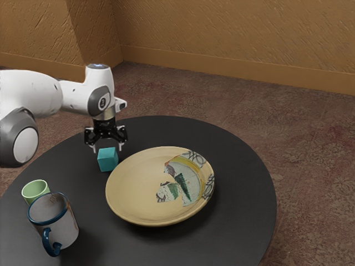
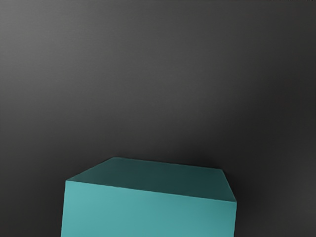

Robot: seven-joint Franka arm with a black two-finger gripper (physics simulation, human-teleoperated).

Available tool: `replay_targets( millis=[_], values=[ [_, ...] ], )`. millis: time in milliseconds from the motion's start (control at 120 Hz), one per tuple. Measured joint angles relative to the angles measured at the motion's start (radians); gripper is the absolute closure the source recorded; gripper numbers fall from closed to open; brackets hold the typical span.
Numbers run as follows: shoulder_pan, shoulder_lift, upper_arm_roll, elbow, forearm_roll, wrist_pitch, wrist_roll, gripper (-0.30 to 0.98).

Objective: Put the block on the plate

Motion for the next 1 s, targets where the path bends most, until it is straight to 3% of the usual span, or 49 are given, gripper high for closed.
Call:
replay_targets(
  millis=[267,883,1000],
  values=[
    [0.003,0.011,0.001,-0.003,-0.006,0.037,-0.011,0.0],
    [0.0,0.002,0.028,-0.089,-0.102,0.11,0.007,0.0],
    [0.0,0.0,0.027,-0.09,-0.105,0.114,0.009,0.1]
  ],
)
